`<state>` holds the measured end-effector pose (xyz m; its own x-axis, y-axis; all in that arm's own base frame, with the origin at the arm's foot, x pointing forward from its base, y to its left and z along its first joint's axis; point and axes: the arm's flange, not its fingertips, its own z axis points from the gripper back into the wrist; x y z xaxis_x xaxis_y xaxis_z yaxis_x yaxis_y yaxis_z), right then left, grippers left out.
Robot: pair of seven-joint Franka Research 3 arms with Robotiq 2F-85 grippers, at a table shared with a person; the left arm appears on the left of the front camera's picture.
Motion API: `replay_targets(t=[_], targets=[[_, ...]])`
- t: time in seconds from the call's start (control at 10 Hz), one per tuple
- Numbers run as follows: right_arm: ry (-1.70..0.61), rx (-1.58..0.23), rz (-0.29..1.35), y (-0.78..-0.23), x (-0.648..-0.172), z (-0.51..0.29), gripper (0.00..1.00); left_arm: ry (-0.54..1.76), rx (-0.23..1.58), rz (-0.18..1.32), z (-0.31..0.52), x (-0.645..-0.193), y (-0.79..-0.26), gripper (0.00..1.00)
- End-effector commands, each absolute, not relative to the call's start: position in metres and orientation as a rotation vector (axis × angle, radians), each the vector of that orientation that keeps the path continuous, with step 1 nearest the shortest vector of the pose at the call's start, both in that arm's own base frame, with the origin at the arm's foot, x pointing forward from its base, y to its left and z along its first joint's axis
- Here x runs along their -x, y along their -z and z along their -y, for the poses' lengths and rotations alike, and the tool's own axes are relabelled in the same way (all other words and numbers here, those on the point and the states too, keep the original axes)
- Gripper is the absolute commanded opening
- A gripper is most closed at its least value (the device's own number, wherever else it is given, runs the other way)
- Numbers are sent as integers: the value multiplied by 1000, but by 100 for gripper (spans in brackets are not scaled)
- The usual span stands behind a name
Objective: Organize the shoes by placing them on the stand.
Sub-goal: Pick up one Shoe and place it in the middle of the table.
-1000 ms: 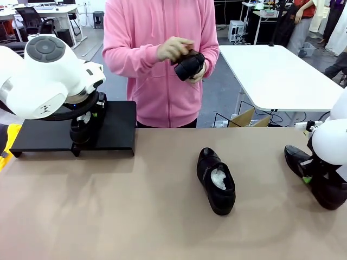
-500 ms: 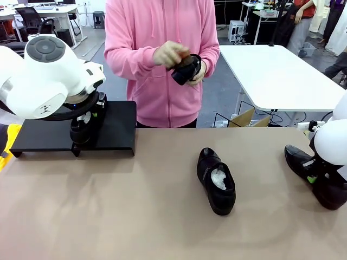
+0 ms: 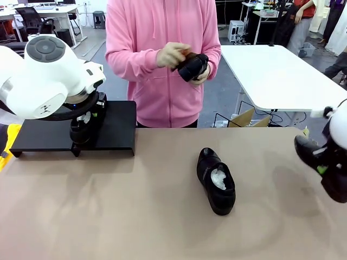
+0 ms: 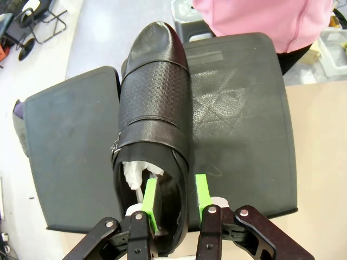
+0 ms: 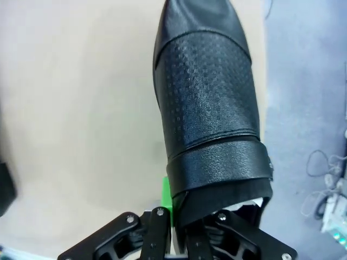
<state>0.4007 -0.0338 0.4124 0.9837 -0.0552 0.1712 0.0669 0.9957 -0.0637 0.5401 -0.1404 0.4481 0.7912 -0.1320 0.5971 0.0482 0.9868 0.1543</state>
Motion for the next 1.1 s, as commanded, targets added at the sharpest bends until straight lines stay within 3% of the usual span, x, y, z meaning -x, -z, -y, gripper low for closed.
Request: replay_targets(t=[0.0, 0.2, 0.6, 1.0], targets=[[129, 20, 277, -492, -366, -2, 0, 99, -144, 665, 140, -541, -449, 37], [88, -147, 275, -528, -334, -60, 0, 99, -144, 665, 140, -541, -449, 37], [-28, -256, 211, -532, -302, -162, 0, 99, -144, 665, 140, -541, -449, 37], [-48, -236, 215, -530, -294, -157, 0, 99, -144, 665, 140, -541, -449, 37]])
